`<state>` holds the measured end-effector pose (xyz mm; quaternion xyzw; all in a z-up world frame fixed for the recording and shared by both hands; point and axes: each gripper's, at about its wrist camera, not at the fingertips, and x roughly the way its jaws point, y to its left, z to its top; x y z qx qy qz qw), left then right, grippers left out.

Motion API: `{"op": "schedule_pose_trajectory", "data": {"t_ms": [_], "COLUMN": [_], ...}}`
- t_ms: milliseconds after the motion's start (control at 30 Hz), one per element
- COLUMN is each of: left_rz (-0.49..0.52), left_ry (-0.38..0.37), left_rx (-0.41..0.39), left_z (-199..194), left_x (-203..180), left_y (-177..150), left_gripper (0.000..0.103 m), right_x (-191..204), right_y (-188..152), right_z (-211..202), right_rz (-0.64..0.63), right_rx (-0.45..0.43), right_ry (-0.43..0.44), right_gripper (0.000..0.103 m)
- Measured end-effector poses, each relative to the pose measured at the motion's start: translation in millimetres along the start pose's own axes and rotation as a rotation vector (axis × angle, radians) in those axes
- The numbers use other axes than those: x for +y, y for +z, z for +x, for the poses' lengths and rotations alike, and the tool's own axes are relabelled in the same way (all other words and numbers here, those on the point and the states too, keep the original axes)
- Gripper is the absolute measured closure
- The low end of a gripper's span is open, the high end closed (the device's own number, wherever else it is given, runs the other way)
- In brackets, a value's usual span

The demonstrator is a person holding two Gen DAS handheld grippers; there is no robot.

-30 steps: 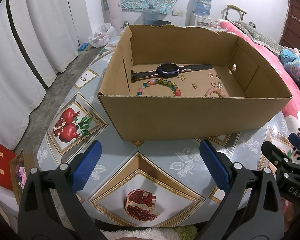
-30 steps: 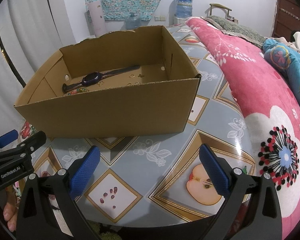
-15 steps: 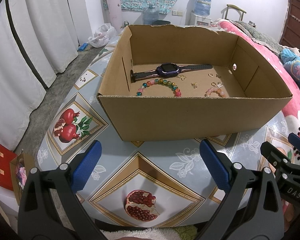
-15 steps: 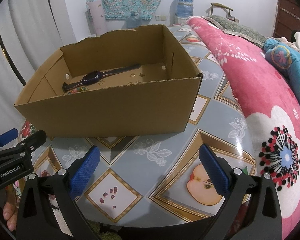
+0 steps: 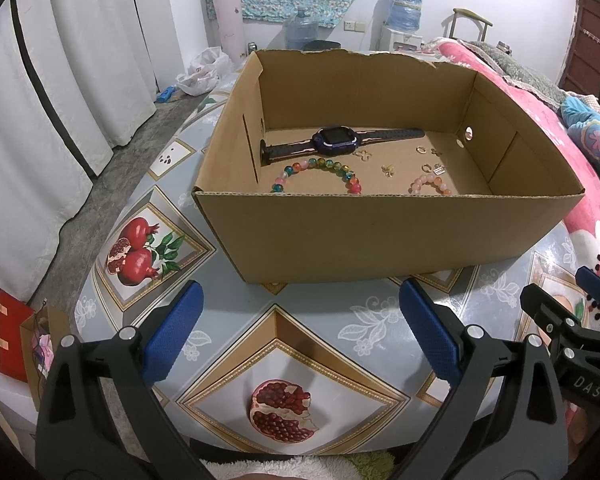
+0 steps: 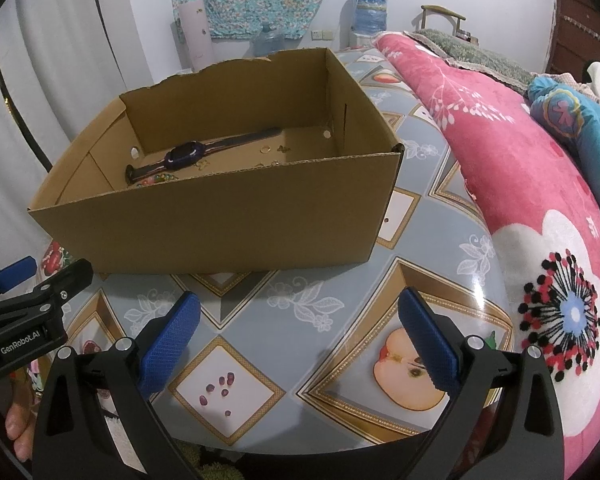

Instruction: Organize jewelry

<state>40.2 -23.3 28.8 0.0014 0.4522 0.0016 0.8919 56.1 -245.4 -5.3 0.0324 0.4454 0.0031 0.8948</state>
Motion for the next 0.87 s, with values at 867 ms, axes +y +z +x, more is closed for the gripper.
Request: {"op": "schedule_pose_trajectory", "data": {"t_ms": [867], "left_rz": [0.002], "left_ry": [0.002], "left_rx": [0.003], "left_z": [0.2], "left_x": [1.2], "left_y": [-1.1], "left_gripper": [0.008], "right_x": [-3.3], "right_y": [-2.9], "right_z": [2.8], "right_rz": [-0.003], "right_rx": [0.008], "right_ry": [0.010], "right_gripper": [0.007]}}
